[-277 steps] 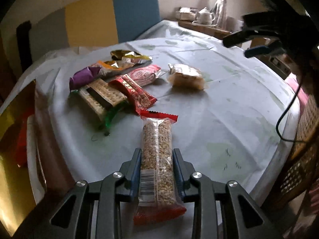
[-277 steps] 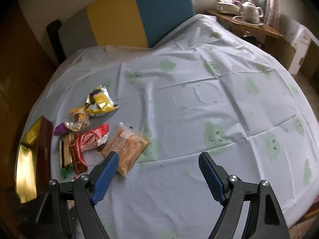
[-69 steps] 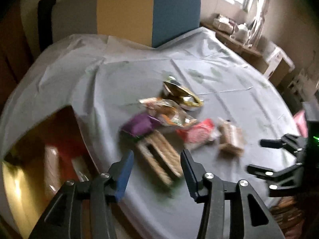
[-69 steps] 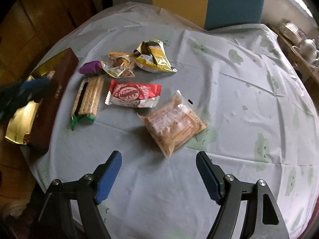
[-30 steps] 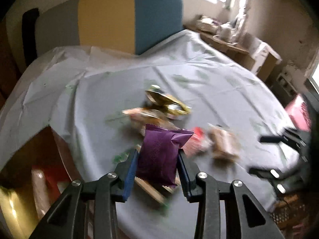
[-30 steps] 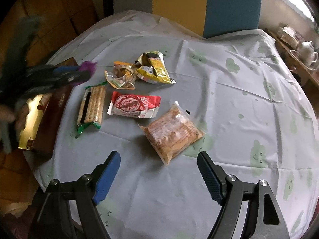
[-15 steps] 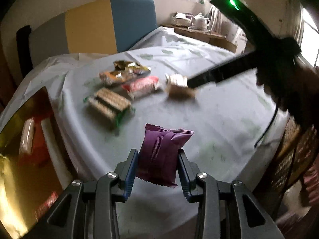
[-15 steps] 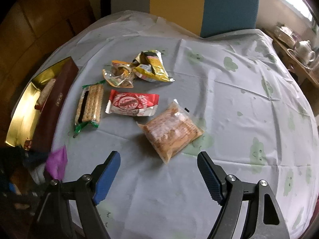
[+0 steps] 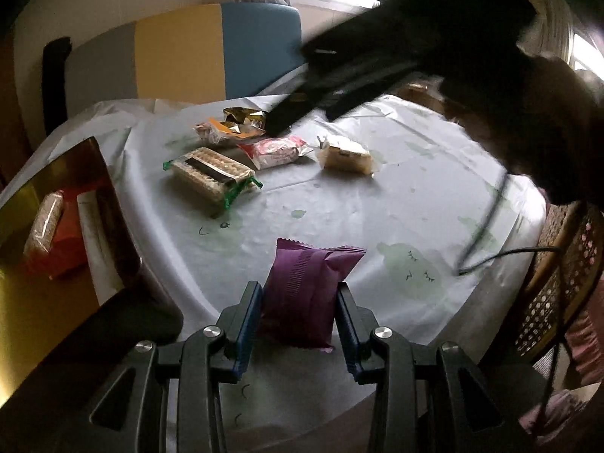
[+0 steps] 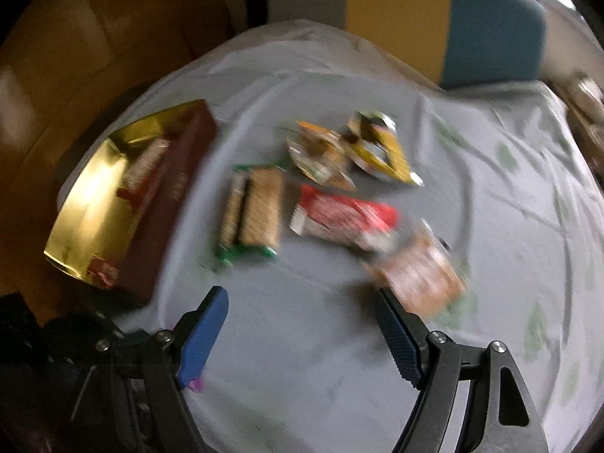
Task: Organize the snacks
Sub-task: 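Grasp the cracker pack with green ends with the right tool while the left tool holds the purple packet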
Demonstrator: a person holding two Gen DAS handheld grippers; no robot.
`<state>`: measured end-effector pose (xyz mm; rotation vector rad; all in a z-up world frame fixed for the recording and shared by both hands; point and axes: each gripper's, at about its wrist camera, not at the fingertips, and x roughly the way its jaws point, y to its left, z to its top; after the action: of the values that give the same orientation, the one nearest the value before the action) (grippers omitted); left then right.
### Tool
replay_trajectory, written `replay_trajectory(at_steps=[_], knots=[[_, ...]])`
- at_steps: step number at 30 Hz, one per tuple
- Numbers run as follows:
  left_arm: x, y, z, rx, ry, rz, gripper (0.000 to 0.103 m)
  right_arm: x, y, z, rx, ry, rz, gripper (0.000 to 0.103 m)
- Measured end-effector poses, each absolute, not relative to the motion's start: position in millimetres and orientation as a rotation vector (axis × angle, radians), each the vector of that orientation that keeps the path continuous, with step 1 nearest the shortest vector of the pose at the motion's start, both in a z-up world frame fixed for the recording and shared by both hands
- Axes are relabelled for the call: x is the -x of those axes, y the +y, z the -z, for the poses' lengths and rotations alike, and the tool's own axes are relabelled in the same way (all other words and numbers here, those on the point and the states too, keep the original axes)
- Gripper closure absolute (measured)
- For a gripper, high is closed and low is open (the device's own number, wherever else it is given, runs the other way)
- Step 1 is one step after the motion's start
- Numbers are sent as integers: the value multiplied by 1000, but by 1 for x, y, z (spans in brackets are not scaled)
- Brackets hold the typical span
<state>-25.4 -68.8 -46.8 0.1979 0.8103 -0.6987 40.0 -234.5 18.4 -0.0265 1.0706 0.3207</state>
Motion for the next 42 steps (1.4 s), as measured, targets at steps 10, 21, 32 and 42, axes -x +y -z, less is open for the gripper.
replay_trajectory(at_steps=[10,21,32,42], knots=[[22,-63,49,-131,811,719,64,-108,-151,12,183,1118,-378,24],[22,-62,51,-111,812,716,64,-100,-149,25,253,1146,-393,55],[25,-67,52,-145,812,693,63,-32,-227,42,245,1261,-329,55],[20,-67,44,-127,854,699,63,-27,-235,48,235,1235,-319,54]])
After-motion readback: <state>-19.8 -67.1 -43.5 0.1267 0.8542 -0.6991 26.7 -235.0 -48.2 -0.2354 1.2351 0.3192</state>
